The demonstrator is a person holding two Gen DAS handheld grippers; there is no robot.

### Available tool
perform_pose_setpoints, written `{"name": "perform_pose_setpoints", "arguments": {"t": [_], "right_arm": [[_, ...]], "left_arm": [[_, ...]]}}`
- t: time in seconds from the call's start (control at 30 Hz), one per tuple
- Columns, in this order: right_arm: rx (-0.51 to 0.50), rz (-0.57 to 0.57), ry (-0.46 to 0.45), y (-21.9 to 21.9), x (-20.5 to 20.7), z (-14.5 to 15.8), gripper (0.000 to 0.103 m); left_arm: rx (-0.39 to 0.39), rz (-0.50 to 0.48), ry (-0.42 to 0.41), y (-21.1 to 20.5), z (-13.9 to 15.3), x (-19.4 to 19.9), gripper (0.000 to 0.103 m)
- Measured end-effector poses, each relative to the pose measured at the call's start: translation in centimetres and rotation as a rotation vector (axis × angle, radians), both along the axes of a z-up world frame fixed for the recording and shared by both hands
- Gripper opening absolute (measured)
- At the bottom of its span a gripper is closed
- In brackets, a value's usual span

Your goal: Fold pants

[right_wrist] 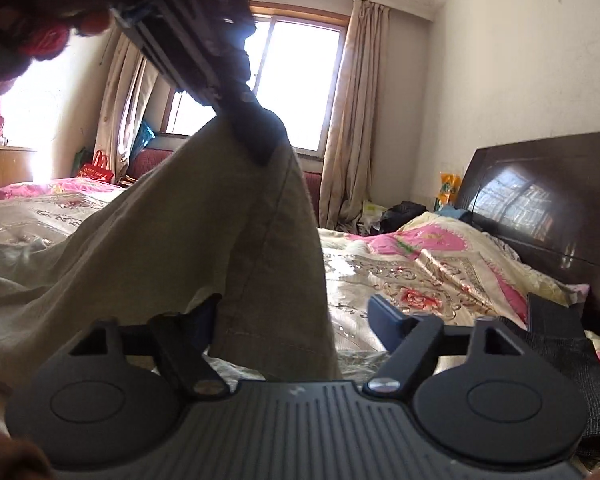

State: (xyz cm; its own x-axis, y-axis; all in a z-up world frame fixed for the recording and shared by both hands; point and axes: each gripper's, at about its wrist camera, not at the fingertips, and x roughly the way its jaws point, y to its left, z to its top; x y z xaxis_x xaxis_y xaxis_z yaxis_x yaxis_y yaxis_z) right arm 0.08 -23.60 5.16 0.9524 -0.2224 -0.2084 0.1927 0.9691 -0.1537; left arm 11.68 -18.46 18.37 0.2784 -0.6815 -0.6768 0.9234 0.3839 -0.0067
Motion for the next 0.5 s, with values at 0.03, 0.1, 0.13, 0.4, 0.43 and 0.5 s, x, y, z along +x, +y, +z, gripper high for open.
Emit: {"name": "perform_pose_setpoints", "arguments": {"t": [0.03, 0.1, 0.13, 0.4, 0.43, 0.5], "right_arm": [[0.039, 0.012, 0.02, -0.9, 0.0, 0.2, 0.031], [0.146, 0.023, 0.078, -3.9, -0.2, 0.8, 0.01], [0.179, 0.019, 0.098, -5.3, -0.4, 1.1, 0.01], [0.467, 0.067, 0.219, -15.3, -2.6, 6.9, 0.005], [0.48, 0.083, 0.249, -15.9, -2.3, 7.4, 0.005], [0.478, 0.092, 0.331, -16.7, -0.4, 7.4, 0.006]], "left_arm": [[0.004, -0.004, -0.001, 0.0, 0.0, -0.1, 0.02], [0.01, -0.013, 0.004, -0.2, -0.2, 0.0, 0.02], [0.013, -0.018, 0.005, -0.4, -0.3, 0.1, 0.02], [0.055, -0.101, 0.006, -4.5, -2.4, 2.0, 0.02], [0.069, -0.099, -0.001, -5.3, -3.0, 2.6, 0.02], [0.107, -0.079, -0.003, -6.7, -4.7, 4.3, 0.02]]}}
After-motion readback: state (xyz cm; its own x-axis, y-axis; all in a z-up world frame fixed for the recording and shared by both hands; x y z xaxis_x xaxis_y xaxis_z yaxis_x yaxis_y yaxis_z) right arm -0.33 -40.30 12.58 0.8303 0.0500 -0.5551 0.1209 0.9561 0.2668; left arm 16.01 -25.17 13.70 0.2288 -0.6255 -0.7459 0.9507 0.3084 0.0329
